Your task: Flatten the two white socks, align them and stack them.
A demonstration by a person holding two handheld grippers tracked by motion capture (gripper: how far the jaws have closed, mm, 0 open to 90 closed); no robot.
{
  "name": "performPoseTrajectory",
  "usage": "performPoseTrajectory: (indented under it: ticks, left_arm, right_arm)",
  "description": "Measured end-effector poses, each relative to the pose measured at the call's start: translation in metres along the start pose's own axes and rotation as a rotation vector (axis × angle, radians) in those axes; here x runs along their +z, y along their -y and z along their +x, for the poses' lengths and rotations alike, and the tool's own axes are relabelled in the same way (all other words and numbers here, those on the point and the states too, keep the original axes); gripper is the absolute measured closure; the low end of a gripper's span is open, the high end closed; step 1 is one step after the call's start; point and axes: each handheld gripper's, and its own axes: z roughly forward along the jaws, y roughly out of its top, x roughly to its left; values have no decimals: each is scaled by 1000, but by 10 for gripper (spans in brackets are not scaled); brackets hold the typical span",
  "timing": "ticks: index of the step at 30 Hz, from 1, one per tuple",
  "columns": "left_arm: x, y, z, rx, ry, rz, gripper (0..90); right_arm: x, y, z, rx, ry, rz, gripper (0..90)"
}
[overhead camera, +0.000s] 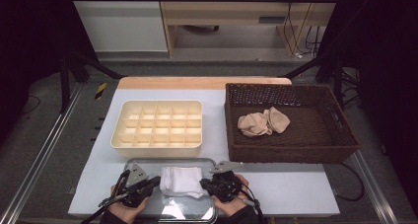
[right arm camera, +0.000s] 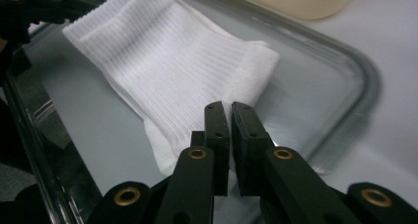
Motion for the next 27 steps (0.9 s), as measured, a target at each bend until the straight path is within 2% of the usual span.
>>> performPoseTrajectory:
  ticks: [4, 7, 9, 15, 18, 24, 27]
  left_arm:
    - [6, -6, -11, 10, 25, -4, 890]
    - [9, -9, -14, 14, 22, -2, 889]
    - [6, -12, -12, 10, 13, -12, 888]
    - [-11, -24, -3, -5, -1, -78, 886]
    - [-17, -32, -2, 3, -3, -106, 887]
    - [-17, -48, -12, 22, 18, -142, 884]
    - [-12, -53, -20, 36, 36, -146, 881]
  right_arm:
    - [-13, 1, -10, -13, 50, 9, 860]
    - [-18, 5, -17, -27, 81, 16, 845]
    - [-17, 7, -19, -15, 88, 17, 812]
    - [-26, 4, -22, -30, 104, -61, 688]
    - [-33, 4, -26, -25, 108, -87, 672]
    - [-40, 8, -37, -32, 131, -115, 610]
    - [-44, 8, -38, -18, 113, -139, 604]
